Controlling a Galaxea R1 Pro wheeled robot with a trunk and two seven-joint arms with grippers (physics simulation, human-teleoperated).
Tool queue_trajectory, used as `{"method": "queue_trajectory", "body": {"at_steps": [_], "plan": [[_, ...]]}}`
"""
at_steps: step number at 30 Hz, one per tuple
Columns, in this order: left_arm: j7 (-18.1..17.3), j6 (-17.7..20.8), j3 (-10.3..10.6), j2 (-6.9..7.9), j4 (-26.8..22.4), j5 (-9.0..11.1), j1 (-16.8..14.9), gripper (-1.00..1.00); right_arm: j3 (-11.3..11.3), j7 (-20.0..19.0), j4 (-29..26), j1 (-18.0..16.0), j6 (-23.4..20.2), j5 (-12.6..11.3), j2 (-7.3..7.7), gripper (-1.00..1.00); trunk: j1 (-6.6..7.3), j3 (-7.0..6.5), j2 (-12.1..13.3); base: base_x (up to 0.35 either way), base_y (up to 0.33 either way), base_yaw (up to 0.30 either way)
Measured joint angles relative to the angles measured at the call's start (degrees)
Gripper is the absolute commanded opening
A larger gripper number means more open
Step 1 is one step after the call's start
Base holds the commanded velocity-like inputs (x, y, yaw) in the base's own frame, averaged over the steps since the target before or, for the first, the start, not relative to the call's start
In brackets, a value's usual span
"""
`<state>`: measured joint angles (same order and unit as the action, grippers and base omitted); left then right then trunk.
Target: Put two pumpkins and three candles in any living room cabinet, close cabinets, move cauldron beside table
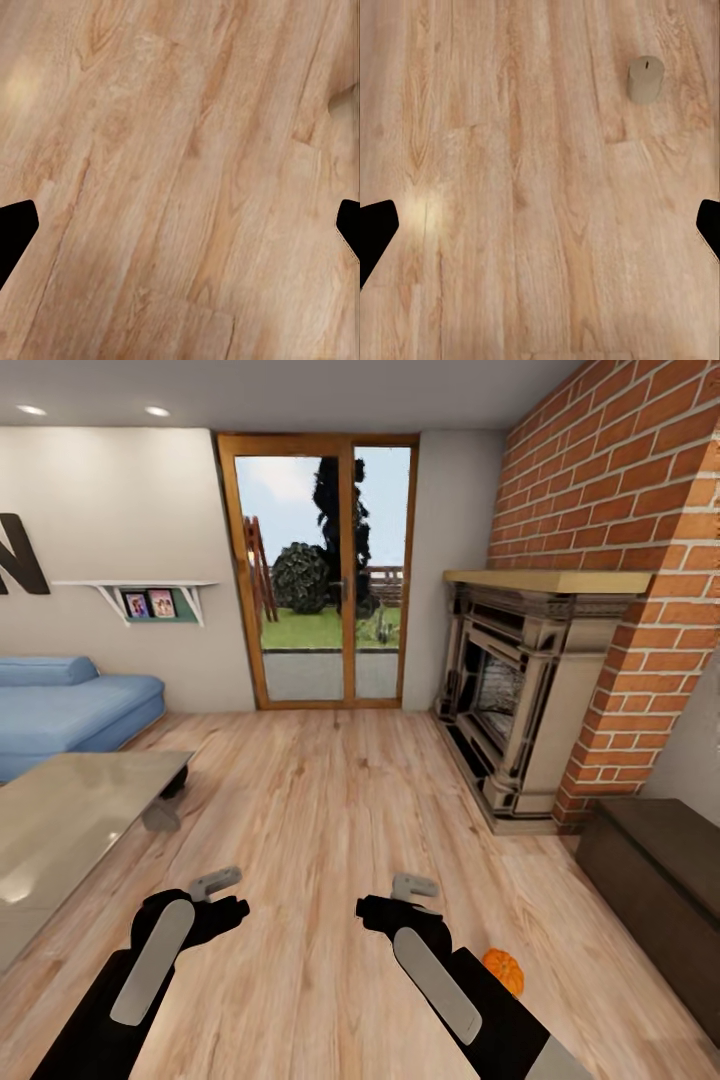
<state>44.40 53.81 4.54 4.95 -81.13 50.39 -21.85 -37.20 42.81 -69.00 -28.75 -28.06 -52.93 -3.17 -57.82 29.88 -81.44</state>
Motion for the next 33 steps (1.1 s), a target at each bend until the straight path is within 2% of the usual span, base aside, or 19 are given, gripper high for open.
{"method": "queue_trajectory", "body": {"at_steps": [6, 22, 33], "plan": [[0.0, 0.0, 0.0, 0.0, 0.0, 0.0, 0.0, 1.0, 0.0, 0.0, -0.1, 0.0, 0.0, 0.0, 0.0, 1.0, 0.0, 0.0, 0.0, 0.328, 0.0, -0.122], [0.0, 0.0, -0.1, 0.0, 0.1, 0.2, 0.0, 1.0, 0.0, 0.0, 0.2, 0.0, 0.1, 0.0, -0.04, 1.0, 0.0, 0.0, 0.0, 0.321, 0.01, -0.006], [0.0, 0.0, 0.0, 0.01, 0.1, 0.0, 0.0, 1.0, 0.5, 1.9, 0.8, 0.0, -0.7, -0.7, -0.09, 1.0, 0.0, 0.0, 0.0, 0.319, 0.029, 0.0]]}}
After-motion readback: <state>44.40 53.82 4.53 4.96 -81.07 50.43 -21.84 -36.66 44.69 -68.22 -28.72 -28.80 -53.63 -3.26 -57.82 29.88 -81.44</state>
